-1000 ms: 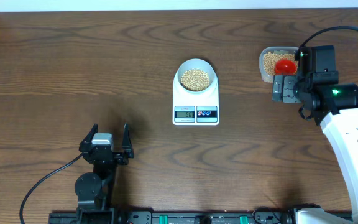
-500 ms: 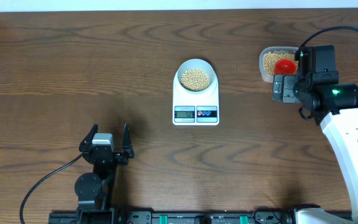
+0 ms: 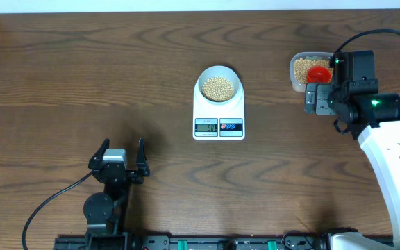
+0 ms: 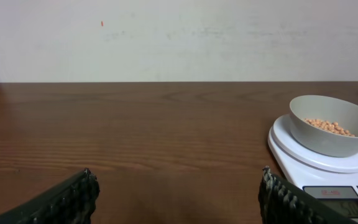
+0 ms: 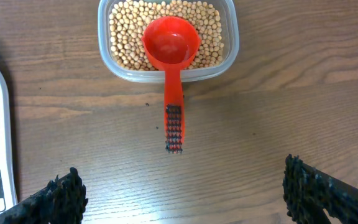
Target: Scoop item into bowl and weigh 50g on scale
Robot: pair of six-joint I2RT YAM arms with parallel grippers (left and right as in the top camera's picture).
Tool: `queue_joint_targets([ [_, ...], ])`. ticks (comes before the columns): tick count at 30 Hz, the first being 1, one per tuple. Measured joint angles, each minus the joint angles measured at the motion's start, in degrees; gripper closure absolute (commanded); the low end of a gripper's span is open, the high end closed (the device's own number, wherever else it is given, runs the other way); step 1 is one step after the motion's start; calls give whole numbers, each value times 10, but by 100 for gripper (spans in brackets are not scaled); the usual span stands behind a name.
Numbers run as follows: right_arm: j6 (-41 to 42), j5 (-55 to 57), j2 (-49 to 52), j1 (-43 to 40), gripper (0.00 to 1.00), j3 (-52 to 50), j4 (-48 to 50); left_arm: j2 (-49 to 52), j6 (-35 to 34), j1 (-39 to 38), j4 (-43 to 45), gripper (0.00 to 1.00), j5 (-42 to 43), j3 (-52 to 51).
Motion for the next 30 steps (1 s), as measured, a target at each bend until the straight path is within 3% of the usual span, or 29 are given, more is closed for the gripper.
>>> queue_joint_targets([
  [17, 0, -2, -40, 0, 1, 0, 9, 0, 0, 0, 0, 16, 0, 0],
  [23, 0, -7, -105, 0, 1, -47, 174, 0, 0, 0, 0, 15, 0, 0],
  [30, 0, -16, -211, 0, 1, -278, 494, 0, 0, 0, -2, 16, 0, 2],
])
